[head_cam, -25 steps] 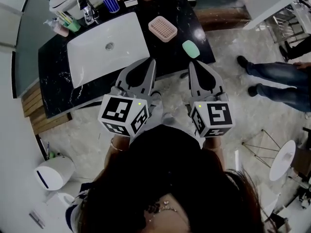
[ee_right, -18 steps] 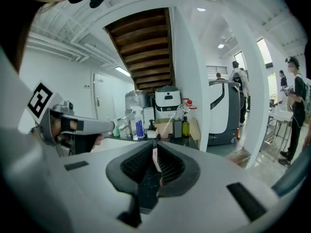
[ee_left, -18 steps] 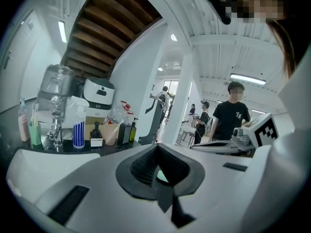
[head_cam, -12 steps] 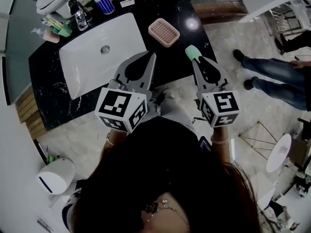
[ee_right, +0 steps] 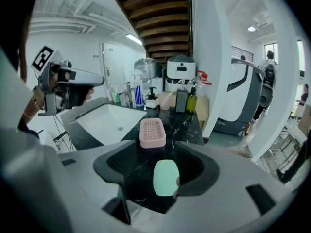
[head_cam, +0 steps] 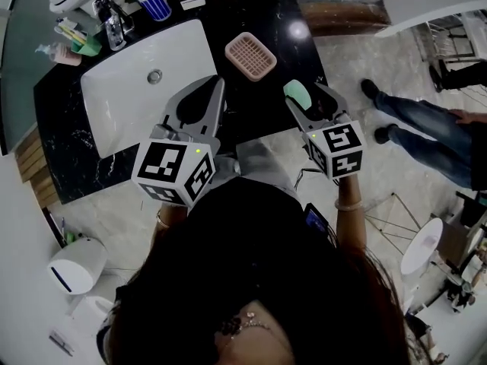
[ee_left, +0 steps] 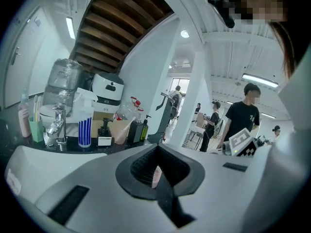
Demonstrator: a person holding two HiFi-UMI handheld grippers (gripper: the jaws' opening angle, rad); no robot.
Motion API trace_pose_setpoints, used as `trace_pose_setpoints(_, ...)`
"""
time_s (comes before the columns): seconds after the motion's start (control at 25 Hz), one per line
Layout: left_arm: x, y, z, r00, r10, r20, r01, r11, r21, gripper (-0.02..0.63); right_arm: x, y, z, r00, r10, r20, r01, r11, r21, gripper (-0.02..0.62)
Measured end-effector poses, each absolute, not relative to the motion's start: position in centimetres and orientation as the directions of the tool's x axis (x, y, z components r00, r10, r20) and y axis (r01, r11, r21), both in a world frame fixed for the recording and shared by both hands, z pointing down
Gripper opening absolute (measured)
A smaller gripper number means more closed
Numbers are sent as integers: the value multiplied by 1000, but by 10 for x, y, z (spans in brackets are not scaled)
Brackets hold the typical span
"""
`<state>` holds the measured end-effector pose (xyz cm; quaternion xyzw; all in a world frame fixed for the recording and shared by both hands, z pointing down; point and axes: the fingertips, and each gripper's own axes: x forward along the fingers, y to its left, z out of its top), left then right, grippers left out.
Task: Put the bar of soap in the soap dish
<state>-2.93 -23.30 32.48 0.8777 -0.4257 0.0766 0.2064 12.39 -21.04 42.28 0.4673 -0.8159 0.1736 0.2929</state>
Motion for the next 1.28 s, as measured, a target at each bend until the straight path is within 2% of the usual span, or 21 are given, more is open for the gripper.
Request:
trace_pose_setpoints(0.08,-30,-238,329,613,-722,321,-789,-535,301,2,126,-213,441,-400,-609,685,-847,532,-22,261)
trace_pose_setpoints(0.64,-45,-251,357,550,-738,391,-832,-449,325,2,141,-220,524,-395,-345,851,-800,585,-134,379)
trace_pose_setpoints(0.84,-48,-253,367,540,-735,411,-839,-431,332,2,146,-220,541,-365,-278,889,-797,587,-144,382)
trace_pose_setpoints(1.28,-46,-255,379,540,-721,435,-839,-419,347,2,149,-221,548,-291,-242,926,-782,617,-84,374)
